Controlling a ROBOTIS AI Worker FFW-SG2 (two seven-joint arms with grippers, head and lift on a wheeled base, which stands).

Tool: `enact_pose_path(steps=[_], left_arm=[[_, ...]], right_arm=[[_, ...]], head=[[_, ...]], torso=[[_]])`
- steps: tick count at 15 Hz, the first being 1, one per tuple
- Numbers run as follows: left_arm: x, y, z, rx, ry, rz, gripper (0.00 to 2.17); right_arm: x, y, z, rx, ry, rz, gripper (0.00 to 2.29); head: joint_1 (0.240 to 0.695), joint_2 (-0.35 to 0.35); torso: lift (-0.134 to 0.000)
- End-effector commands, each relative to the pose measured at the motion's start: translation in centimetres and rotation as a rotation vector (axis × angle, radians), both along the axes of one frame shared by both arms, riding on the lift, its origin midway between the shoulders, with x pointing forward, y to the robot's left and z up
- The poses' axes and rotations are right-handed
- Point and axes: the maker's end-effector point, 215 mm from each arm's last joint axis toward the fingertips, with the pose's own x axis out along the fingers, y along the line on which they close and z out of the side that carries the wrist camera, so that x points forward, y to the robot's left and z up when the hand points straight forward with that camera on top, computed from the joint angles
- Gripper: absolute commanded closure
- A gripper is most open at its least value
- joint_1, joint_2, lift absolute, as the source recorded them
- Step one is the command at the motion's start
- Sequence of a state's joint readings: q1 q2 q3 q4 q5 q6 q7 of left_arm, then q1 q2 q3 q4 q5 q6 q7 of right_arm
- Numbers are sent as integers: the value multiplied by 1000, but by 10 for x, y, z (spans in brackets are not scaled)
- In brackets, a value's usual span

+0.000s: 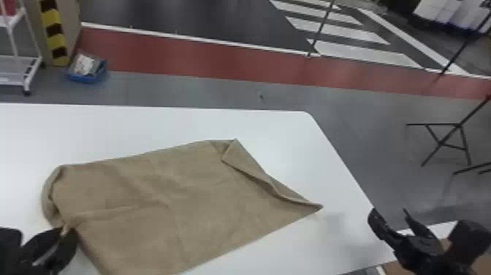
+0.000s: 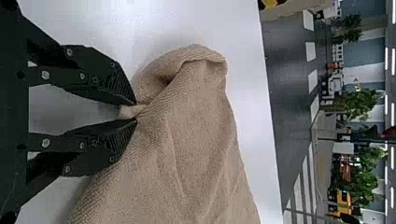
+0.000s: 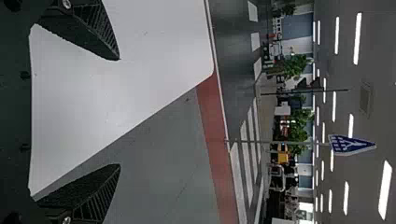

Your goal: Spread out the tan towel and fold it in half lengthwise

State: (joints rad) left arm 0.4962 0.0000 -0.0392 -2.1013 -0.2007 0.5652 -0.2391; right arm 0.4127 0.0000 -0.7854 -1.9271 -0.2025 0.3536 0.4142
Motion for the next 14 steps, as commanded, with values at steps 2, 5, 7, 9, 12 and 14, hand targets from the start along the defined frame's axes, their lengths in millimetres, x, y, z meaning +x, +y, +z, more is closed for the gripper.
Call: enact_pose_path(steps=[2,5,7,9,12,14], left_arm=[[4,-2,18,33,-48,-6,2145],[8,6,52,25,-89,-10,2145],[4,23,78,5,-58,-15,2145],[-7,35,95,-46,37,-46,2145],[1,57,124,-124,114,-24,2145],[15,64,144,-117,89,1,2145]], right_arm=[[-2,0,-5,6,6,-3,53],[-4,-4,-4,1,3,-9,53],[-4,-4,-3,-1,1,-9,53],[-5,-4,-5,4,2,-3,56],[-4,-5,-4,4,-3,-6,56],[-3,-5,-4,6,-4,-3,56]], head=[[695,-350],[695,-350],[695,-350],[695,-350],[695,-350],[695,-350]], torso=[[-128],[-128],[-128],[-128],[-128],[-128]])
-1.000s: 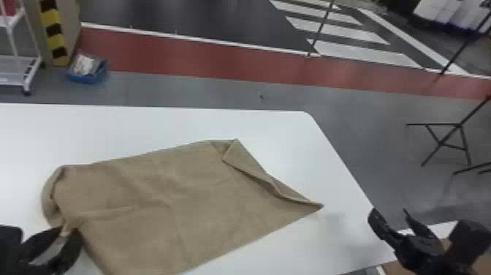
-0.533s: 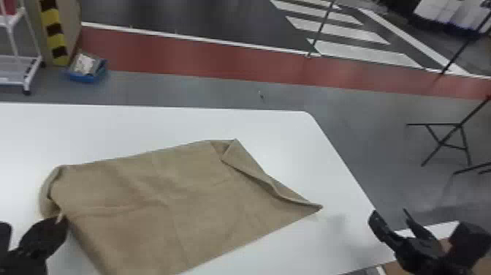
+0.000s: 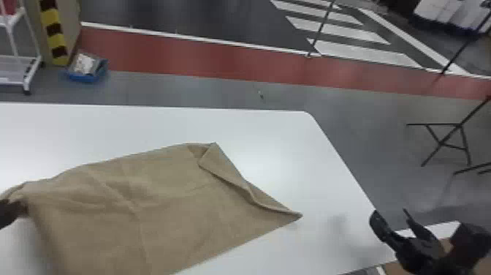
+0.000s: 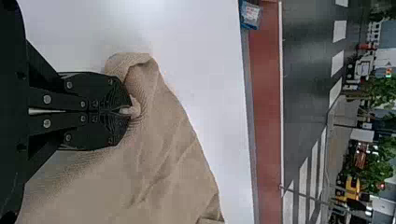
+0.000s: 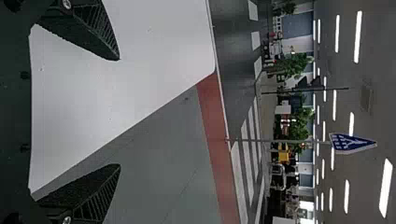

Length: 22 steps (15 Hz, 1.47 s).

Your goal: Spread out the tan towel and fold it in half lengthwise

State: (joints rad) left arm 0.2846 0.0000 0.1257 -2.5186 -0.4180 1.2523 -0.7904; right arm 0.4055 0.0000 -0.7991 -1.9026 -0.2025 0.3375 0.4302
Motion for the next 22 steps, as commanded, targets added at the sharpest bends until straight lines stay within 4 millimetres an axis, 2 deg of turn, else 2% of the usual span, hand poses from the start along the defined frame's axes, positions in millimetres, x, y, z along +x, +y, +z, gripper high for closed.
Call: enact_pose_path(steps=[1,3,5,6,8,10,12,15,16,17,18,19,20,22], left_arm=[[20,8,27,24,-42,40,2145],[34,10,45,43,-75,68,2145],[33,14,53,53,-78,111,2145],[33,-3,57,54,-86,86,2145],[31,-52,53,110,-84,-1,2145],[33,-103,34,285,-72,-78,2145],[34,-146,17,459,-80,-149,2145],[29,-206,-15,598,-90,-295,2145],[29,-223,-21,632,-110,-340,2020],[28,-237,-27,638,-120,-378,1696],[22,-248,-30,632,-124,-405,1126],[18,-255,-30,632,-131,-413,124],[15,-256,-30,638,-135,-415,-2],[12,-249,-25,642,-141,-380,29]], right_arm=[[-1,0,-1,1,0,-2,56],[-5,-5,0,-2,3,-10,56],[-11,-12,0,-6,7,-25,56],[-13,-14,-1,-6,9,-30,56],[-12,-14,-1,-8,9,-28,60],[-9,-10,1,-9,7,-15,60],[-10,-10,-2,-5,11,-17,60],[-13,-11,-7,1,18,-19,60],[-13,-11,-7,1,18,-19,60],[-14,-11,-8,1,22,-20,60],[-13,-10,-7,-4,20,-17,63],[-12,-9,-7,-6,16,-14,60],[-11,-7,-8,-4,16,-9,63],[-6,-3,-6,-6,9,0,63]], head=[[695,-350],[695,-350],[695,-350],[695,-350],[695,-350],[695,-350],[695,-350],[695,-350],[695,-350],[695,-350],[695,-350],[695,-350],[695,-350],[695,-350]], torso=[[-128],[-128],[-128],[-128],[-128],[-128],[-128],[-128],[-128],[-128],[-128],[-128],[-128],[-128]])
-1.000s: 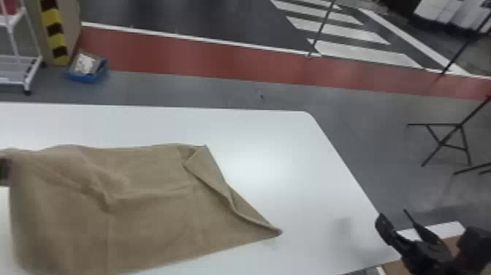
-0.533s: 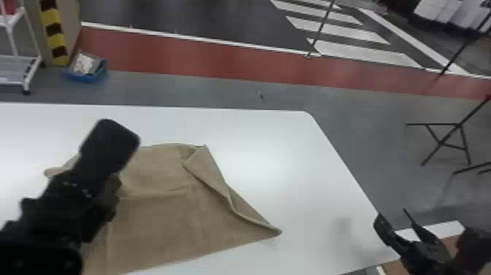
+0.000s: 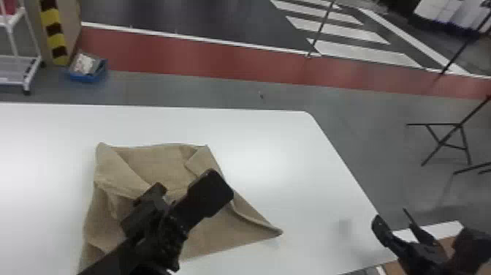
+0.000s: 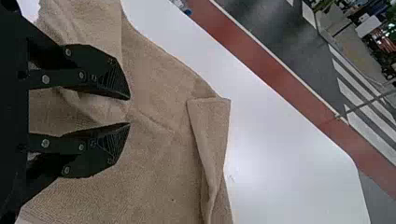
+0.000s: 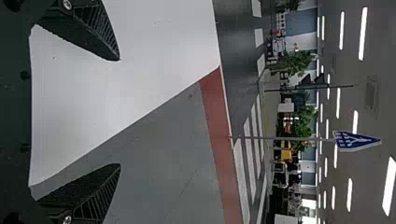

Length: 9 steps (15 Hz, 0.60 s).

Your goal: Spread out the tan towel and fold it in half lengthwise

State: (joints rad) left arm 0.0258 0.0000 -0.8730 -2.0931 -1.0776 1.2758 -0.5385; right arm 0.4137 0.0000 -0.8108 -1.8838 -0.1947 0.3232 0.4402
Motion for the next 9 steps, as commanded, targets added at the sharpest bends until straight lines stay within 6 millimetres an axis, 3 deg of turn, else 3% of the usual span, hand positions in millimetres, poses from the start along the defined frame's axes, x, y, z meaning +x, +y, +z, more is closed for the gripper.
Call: enact_pose_path(steps=[1,3,5,7,9], left_arm=[[-3,12,8,-9,-17,52,63],[-1,41,23,-11,-50,138,66],[0,69,30,-45,-48,214,73],[-8,99,28,-96,-14,303,73],[-26,119,20,-190,58,370,83]], right_arm=[[6,6,2,-3,-11,13,63],[9,10,2,-4,-11,23,63],[18,18,14,-47,-42,61,63],[37,48,42,-183,-95,182,66],[57,94,74,-378,-141,328,70]], head=[[695,-350],[695,-350],[695,-350],[695,-350],[695,-350]], torso=[[-128],[-128],[-128],[-128],[-128]])
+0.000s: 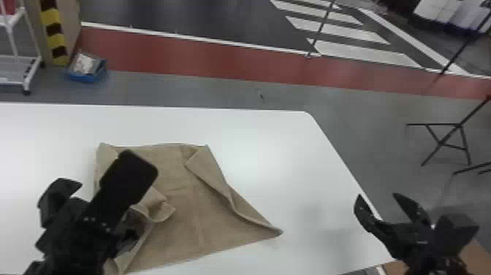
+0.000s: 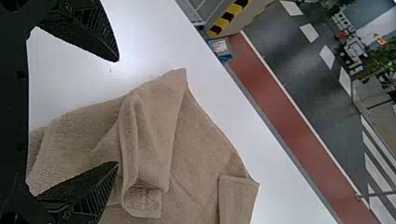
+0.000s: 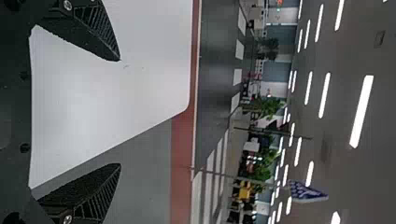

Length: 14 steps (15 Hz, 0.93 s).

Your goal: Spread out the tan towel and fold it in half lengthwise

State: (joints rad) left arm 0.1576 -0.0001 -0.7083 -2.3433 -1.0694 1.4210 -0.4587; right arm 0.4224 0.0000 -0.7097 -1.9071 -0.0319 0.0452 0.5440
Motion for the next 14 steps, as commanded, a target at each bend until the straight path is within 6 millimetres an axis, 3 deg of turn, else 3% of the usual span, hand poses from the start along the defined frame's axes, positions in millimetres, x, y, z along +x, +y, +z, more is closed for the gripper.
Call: enact_pose_path(steps=[1,2,4,6,8,11,14], left_arm=[[-22,13,-11,-100,65,52,110],[-30,26,-18,-131,91,80,151],[-43,29,-27,-188,131,81,205],[-56,20,-38,-298,202,54,208],[-55,18,-41,-335,221,48,211],[-35,20,-21,-382,167,-20,211],[-21,31,-16,-340,144,-75,215]], right_arm=[[17,52,30,-188,-57,153,70],[22,80,34,-247,-68,235,70],[28,122,45,-413,-87,371,70],[30,156,37,-554,-62,498,76],[23,191,29,-643,-54,637,87],[15,205,15,-707,-14,732,107],[16,197,5,-776,43,769,147]], head=[[695,-350],[695,-350],[695,-350],[695,-350],[695,-348],[695,-290],[695,-274]], torso=[[-128],[-128],[-128],[-128],[-128],[-128],[-128]])
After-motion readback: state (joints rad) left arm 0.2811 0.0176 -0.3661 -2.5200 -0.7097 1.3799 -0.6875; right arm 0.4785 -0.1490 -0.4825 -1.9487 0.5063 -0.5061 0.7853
